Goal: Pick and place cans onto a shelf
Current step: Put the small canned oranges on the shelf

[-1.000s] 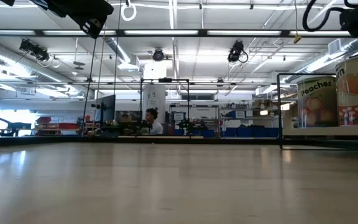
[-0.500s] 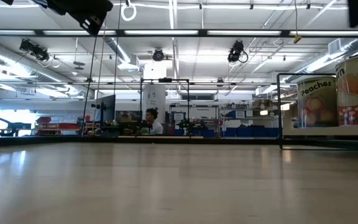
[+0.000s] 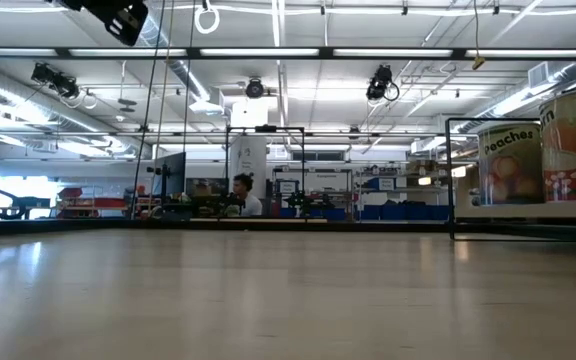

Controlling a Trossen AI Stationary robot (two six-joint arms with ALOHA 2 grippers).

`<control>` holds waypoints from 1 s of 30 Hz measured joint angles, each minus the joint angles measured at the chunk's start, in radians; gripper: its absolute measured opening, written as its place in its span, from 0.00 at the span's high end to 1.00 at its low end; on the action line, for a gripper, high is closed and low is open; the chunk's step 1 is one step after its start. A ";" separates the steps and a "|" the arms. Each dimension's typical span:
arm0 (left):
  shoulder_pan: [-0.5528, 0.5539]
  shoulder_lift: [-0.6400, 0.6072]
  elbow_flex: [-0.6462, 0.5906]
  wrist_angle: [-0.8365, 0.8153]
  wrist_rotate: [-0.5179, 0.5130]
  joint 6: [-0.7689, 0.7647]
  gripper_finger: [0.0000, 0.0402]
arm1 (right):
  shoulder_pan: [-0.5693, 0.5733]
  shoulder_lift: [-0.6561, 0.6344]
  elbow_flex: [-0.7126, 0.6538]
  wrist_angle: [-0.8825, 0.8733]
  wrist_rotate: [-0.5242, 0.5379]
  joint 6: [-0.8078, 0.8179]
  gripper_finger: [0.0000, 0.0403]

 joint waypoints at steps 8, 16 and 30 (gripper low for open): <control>-0.004 -0.023 0.000 -0.149 0.087 -0.092 0.97 | -0.001 0.088 -0.001 0.561 -0.019 -0.554 0.94; -0.170 -0.025 0.000 -0.292 0.163 -0.294 0.97 | -0.001 0.209 -0.001 0.980 -0.095 -0.625 0.94; -0.642 0.030 0.055 -0.445 0.114 -0.936 0.99 | -0.068 0.426 -0.003 0.995 -0.089 -0.777 0.95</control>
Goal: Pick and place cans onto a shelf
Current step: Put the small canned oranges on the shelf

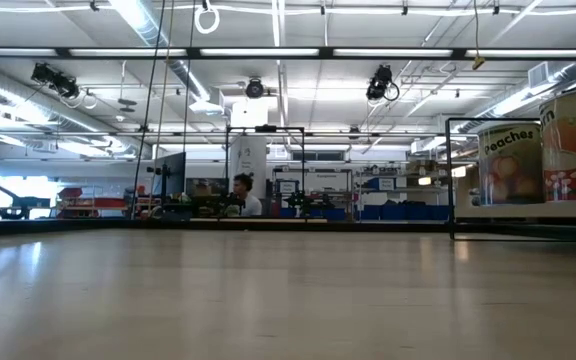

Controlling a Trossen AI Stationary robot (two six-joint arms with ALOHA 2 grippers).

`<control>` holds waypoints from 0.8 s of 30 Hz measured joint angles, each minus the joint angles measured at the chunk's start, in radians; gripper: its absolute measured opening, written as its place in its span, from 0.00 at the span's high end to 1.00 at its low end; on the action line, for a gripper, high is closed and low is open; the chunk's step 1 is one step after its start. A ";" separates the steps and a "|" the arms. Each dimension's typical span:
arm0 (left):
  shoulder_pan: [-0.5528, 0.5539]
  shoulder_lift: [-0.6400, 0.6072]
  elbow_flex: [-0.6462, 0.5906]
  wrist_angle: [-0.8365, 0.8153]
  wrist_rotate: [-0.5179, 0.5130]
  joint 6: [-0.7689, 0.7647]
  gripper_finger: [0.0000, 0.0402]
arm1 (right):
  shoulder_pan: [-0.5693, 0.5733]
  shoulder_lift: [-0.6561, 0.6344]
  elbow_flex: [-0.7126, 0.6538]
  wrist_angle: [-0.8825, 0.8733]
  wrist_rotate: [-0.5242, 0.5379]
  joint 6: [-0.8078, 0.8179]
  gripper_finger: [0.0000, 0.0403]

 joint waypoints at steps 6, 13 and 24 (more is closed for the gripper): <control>-0.121 0.090 0.026 -0.026 0.117 -0.319 0.99 | 0.000 0.056 0.000 -0.002 0.000 0.011 0.97; -0.172 0.215 0.025 -0.124 0.137 -0.422 0.95 | -0.001 0.120 0.001 -0.002 -0.001 0.026 0.96; -0.169 0.441 0.025 -0.079 0.147 -0.295 0.71 | -0.002 0.119 0.002 -0.003 -0.015 0.034 0.96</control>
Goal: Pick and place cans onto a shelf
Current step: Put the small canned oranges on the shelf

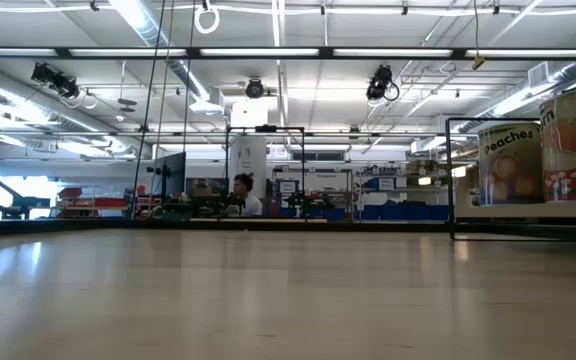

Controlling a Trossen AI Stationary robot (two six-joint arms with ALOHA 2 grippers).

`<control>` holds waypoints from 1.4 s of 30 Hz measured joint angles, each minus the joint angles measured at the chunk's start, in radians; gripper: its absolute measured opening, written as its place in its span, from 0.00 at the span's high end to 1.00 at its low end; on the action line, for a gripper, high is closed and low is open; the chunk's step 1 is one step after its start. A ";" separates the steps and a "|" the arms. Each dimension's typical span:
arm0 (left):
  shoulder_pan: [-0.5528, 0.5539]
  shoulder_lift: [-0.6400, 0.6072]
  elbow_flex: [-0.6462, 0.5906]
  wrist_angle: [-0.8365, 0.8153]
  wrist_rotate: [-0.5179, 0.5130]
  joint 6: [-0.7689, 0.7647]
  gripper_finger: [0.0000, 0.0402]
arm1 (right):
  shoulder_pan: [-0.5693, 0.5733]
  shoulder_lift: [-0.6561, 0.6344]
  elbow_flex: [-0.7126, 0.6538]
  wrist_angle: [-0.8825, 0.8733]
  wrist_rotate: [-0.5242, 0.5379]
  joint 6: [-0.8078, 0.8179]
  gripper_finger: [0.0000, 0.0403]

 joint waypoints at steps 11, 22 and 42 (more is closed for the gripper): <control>0.018 0.176 0.000 0.194 -0.106 0.195 0.55 | 0.020 0.000 0.000 -0.001 0.000 0.000 0.96; 0.129 0.278 0.000 0.299 -0.336 0.278 0.34 | 0.119 -0.001 0.000 -0.010 -0.001 0.001 0.98; 0.534 0.506 0.000 0.996 -0.519 1.012 0.46 | 0.173 -0.002 0.000 -0.470 -0.164 0.183 0.87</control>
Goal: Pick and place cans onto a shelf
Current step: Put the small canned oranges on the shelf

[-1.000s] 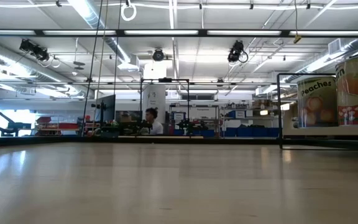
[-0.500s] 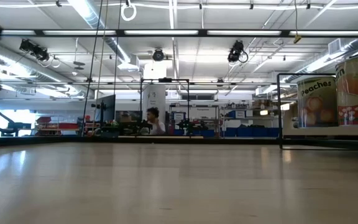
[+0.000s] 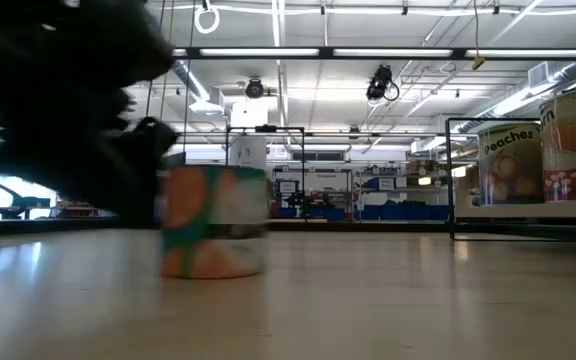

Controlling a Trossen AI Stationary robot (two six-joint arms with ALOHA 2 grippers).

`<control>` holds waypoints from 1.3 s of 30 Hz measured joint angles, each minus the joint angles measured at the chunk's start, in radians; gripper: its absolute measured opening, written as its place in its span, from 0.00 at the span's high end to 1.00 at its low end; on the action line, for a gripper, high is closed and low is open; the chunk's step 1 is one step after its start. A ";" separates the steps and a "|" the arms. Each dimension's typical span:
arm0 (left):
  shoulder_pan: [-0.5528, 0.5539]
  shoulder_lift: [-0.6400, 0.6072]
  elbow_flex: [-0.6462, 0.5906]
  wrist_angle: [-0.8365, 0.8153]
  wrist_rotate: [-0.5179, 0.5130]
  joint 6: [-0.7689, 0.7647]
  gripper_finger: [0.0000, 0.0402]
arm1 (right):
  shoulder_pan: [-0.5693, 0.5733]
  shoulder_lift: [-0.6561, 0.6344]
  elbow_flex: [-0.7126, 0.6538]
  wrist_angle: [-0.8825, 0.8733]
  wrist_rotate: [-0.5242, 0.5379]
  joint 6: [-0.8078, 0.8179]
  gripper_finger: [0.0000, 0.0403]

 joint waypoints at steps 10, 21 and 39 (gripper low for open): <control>0.180 0.009 0.000 0.152 -0.027 0.093 0.51 | -0.039 0.000 0.000 -0.220 -0.205 -0.074 0.63; 0.001 -0.324 0.000 -0.370 -0.262 -0.054 0.60 | -0.153 0.000 0.006 -0.288 -0.396 -0.387 0.33; -0.174 -0.426 0.000 -0.540 -0.493 -0.359 0.62 | -0.275 0.104 0.169 -0.589 -0.631 -0.877 0.18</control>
